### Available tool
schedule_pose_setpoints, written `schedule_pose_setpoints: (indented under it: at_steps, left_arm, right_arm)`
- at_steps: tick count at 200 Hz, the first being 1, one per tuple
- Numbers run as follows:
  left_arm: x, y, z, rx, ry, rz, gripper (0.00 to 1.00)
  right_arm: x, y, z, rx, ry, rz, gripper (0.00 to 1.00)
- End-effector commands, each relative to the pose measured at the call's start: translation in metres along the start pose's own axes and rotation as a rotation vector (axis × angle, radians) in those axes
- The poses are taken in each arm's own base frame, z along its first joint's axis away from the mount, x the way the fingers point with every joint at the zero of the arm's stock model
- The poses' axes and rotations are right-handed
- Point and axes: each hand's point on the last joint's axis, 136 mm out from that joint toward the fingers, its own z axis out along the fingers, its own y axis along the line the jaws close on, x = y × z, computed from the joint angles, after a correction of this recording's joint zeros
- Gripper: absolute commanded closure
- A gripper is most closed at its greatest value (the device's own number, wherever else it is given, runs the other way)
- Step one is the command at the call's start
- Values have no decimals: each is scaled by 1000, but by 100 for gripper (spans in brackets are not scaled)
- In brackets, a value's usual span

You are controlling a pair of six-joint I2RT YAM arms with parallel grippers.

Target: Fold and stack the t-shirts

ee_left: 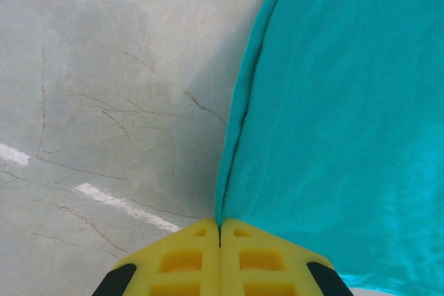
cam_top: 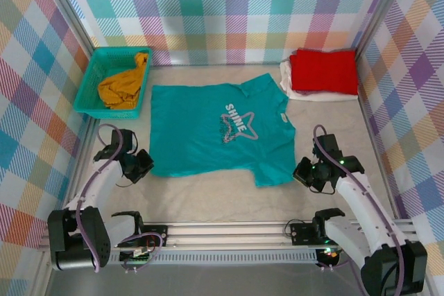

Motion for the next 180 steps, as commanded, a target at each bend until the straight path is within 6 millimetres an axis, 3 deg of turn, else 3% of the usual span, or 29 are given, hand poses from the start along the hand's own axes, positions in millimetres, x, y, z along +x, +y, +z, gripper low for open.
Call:
schedule_pose_setpoints:
  at_steps: [1,33,77,128,180]
  left_arm:
    - [4,6,-6,2,16,-43,100]
    - [3,6,-8,12,1,-43,100]
    - [7,9,8,18,33,-57,100]
    - [-3,6,-7,3,-9,-43,100]
    - [12,14,-4,14,1,-57,100]
  right_arm:
    - [0,-1,-17,16,-18,25,100]
    - [-3,3,-24,3,-40,21,100]
    - [-5,11,-18,-51,-47,21,100]
    - [-17,13,-38,-50,-148,-18,100]
    - [-4,-1,-37,-48,-154,-9,100]
